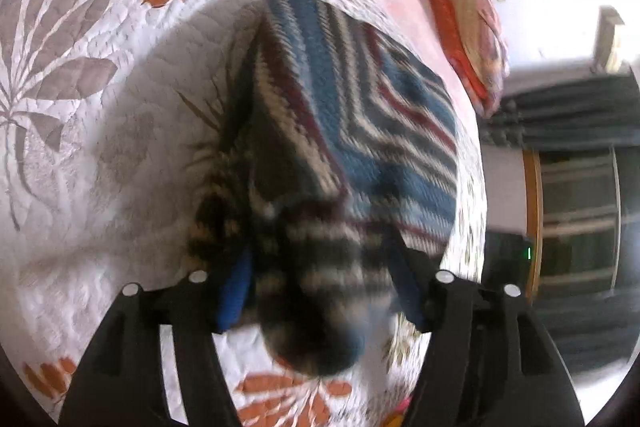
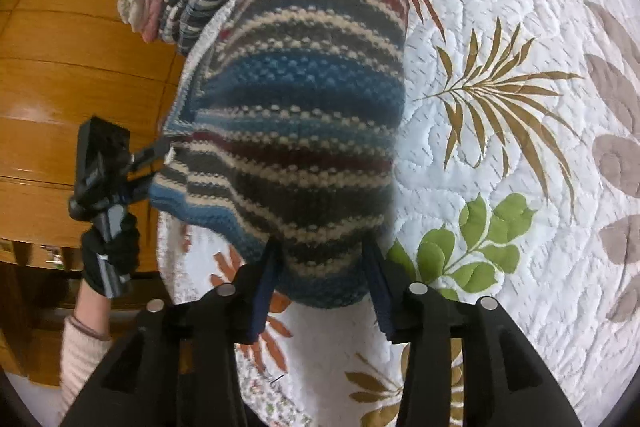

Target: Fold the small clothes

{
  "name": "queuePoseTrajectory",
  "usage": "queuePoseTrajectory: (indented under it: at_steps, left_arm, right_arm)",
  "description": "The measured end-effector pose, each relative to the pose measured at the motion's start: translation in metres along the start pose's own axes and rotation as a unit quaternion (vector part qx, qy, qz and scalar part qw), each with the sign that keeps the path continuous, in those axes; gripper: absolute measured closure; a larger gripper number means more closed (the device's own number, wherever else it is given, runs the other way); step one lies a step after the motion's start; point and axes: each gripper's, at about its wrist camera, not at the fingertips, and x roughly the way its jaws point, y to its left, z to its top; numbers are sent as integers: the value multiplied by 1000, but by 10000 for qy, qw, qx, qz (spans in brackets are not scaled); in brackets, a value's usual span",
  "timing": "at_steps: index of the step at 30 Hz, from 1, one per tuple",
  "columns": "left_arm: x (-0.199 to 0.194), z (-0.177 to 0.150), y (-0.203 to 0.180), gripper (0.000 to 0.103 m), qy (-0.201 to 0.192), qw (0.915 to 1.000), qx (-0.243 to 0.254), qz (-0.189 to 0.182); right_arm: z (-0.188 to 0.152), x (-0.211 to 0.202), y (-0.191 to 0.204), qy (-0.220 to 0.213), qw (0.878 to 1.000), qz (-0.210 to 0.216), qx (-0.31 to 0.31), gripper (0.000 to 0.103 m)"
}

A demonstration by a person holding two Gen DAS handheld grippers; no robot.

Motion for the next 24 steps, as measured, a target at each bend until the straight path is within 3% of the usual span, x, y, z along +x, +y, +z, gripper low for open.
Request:
queuePoseTrajectory:
  at_steps: [4, 6, 7, 11, 15, 17, 24]
  left_arm:
    - [4, -18, -7, 41, 346, 9984, 411, 200]
    - [13, -25, -4, 49, 586, 9954, 577, 492]
    - [17, -28, 1, 59, 679, 9944, 556, 597]
    - [21, -28, 14, 71, 734, 9945, 405, 626]
    - [12, -29, 13, 68, 806, 9947, 512, 383]
    - [1, -28, 11, 59, 789, 9950, 592, 130]
    - [-39, 3, 25, 39, -441, 9984, -77, -345]
  right_arm:
    - [-1, -1, -2, 25, 10000, -79, -33, 59]
    - [-2, 0, -4, 33, 9999, -130, -3, 60]
    - [-2, 2, -5, 45, 9999, -158, 26, 60]
    - [3, 8, -8, 70, 9997, -221, 62, 60]
    - [12, 12, -1, 122, 9995, -304, 2, 59]
    - [14, 7, 4, 161, 9992, -337, -145, 54]
    - [32, -6, 12, -26, 9993, -218, -288, 50]
